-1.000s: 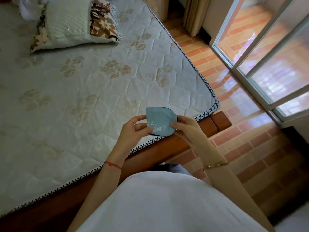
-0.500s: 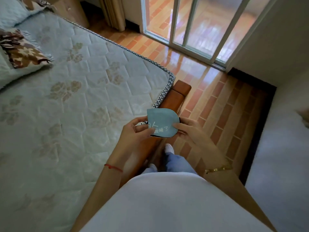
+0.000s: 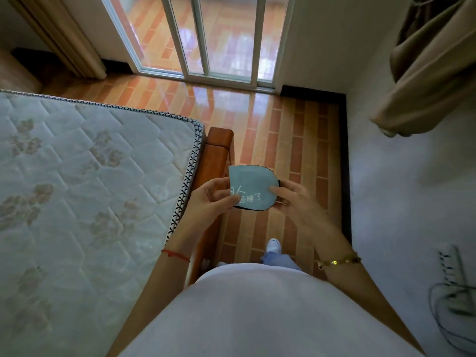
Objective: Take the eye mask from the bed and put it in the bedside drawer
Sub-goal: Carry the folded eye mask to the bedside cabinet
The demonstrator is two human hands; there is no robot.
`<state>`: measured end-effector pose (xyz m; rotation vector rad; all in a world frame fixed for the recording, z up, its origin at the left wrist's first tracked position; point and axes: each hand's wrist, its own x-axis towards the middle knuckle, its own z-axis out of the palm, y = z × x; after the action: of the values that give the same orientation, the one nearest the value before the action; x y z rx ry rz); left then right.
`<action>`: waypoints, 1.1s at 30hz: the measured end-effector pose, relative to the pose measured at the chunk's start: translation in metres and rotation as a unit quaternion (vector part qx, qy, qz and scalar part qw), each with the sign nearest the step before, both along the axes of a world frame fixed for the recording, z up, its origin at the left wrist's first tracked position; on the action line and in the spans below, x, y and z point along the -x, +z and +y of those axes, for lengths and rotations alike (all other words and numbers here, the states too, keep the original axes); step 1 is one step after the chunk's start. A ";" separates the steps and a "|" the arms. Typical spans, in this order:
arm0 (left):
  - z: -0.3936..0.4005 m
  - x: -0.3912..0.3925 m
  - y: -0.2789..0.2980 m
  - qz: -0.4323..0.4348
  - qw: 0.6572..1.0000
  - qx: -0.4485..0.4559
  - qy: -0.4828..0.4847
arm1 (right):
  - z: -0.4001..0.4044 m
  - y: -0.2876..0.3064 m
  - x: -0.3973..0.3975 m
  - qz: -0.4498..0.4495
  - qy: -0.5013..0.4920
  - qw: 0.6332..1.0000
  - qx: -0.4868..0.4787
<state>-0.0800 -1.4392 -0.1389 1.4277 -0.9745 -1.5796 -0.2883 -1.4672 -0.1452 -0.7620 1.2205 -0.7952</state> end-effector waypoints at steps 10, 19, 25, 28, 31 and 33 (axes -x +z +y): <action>-0.076 0.092 0.006 -0.007 0.999 0.003 -0.048 | -0.052 0.015 0.092 -0.001 -0.053 0.998 0.023; -0.137 0.164 0.004 -0.003 0.999 0.006 -0.040 | -0.116 0.017 0.163 0.002 -0.050 0.998 0.027; -0.191 0.179 0.001 -0.019 0.999 0.005 -0.029 | -0.174 0.008 0.178 -0.003 -0.051 0.999 0.015; -0.226 0.182 -0.003 -0.028 0.999 0.004 -0.023 | -0.210 0.004 0.180 -0.004 -0.048 0.999 0.016; -0.269 0.184 -0.007 -0.019 1.000 0.000 -0.018 | -0.255 -0.002 0.181 0.000 -0.044 0.999 0.019; -0.301 0.184 -0.007 -0.012 1.000 0.000 -0.015 | -0.289 -0.003 0.182 0.002 -0.045 0.999 0.019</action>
<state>-0.2642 -1.7404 -0.1457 1.4407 -1.0138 -1.5878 -0.4698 -1.7560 -0.1487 -0.7433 1.2529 -0.8942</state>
